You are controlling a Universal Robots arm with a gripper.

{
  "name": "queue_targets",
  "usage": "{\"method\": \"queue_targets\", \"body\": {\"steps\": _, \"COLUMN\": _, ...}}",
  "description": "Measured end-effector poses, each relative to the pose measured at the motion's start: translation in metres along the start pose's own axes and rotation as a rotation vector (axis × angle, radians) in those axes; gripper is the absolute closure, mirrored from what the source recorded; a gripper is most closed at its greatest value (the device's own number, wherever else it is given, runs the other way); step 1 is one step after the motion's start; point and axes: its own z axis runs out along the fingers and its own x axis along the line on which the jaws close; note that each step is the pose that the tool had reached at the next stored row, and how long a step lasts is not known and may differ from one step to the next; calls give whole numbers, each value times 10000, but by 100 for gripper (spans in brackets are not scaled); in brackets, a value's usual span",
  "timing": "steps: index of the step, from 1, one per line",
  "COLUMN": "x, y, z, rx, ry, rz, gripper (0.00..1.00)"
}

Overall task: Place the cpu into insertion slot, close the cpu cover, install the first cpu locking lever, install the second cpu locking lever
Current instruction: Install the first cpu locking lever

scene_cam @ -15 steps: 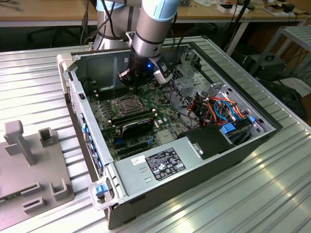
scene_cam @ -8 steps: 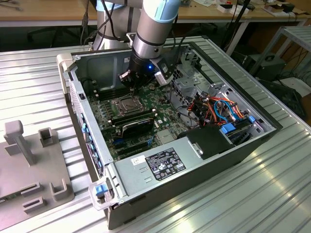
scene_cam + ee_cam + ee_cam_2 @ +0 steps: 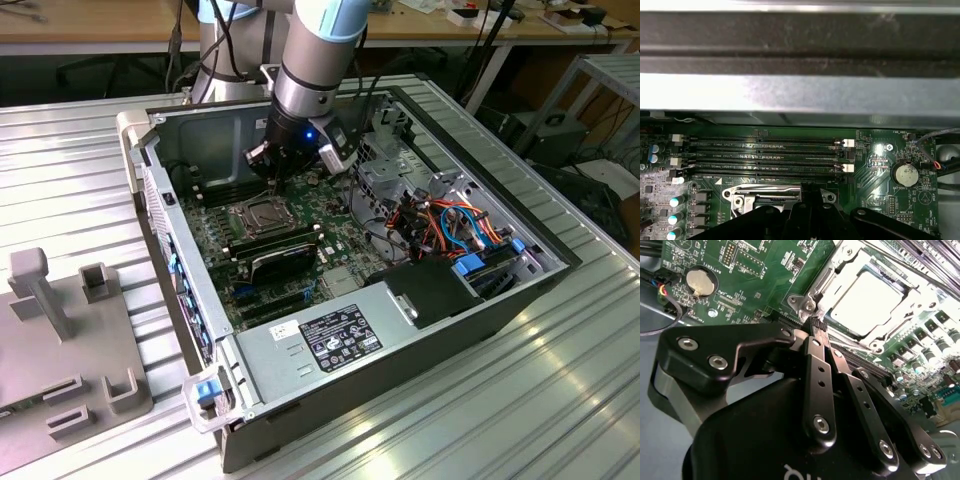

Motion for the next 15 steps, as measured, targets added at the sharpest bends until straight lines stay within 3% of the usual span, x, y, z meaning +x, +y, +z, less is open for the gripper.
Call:
{"method": "queue_targets", "body": {"steps": 6, "x": 3, "y": 12, "z": -94, "rx": 0, "ry": 0, "rz": -1, "gripper": 89}}
{"method": "queue_targets", "body": {"steps": 15, "x": 16, "y": 14, "z": -106, "rx": -5, "ry": -1, "rz": 0, "gripper": 89}}
